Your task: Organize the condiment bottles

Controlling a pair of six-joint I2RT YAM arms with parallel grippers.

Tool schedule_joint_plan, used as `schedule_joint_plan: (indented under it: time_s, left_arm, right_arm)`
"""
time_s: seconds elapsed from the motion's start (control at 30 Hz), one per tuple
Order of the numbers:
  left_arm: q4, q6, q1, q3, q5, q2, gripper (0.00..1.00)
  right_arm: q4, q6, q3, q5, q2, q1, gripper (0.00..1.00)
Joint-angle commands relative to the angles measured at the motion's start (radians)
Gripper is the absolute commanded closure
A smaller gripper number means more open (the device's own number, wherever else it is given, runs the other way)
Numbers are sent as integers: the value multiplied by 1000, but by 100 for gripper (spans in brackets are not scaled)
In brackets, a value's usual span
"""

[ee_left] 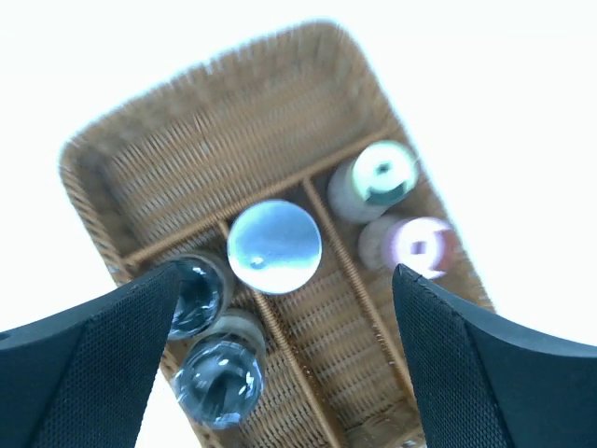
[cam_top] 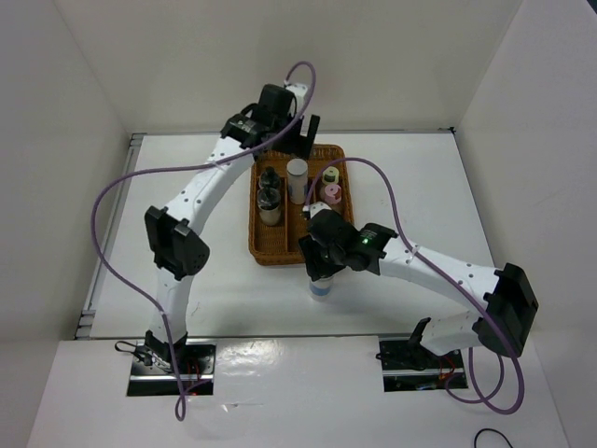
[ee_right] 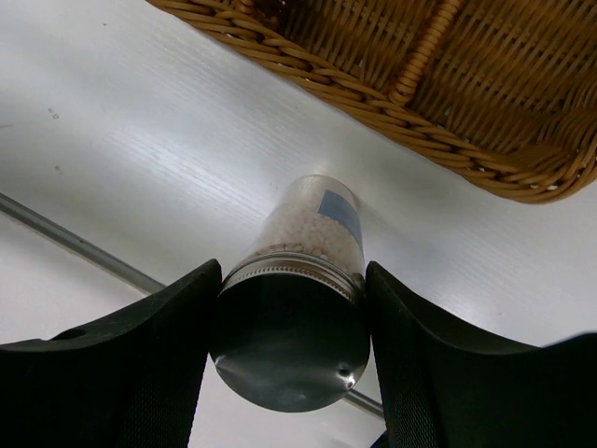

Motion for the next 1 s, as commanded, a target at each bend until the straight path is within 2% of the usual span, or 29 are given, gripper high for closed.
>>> schedule_joint_plan:
  time_s: [0.0,0.17,0.37,0.53,0.67,0.8,0.97]
  left_arm:
    - [-34,-36,21,90,-10,-145,0]
    - [-24,-54,71,10,-46,-300,0]
    - [12,-54,150,-212,-90,-494,0]
    - [30,-73,229,-370,-68,-609,0]
    - [50,-73,268,-476,-59,-716,0]
    - [59,-73,289,-574,-41,-796,0]
    - [91,-93,329,-679,-30,-905,0]
  right_arm:
    - [-44,30,74,21,8,11,59]
    - [-101,9,275,47,8,11,59]
    - [-122,-62,432,76,63,-37,59]
    - [-66,-148,478,122,120,-86,59]
    - [19,-211,487,133,169,-178,59]
    - [97,-240,509,73,230,-229,59]
    - [137,-271,572,41,310,-229,60]
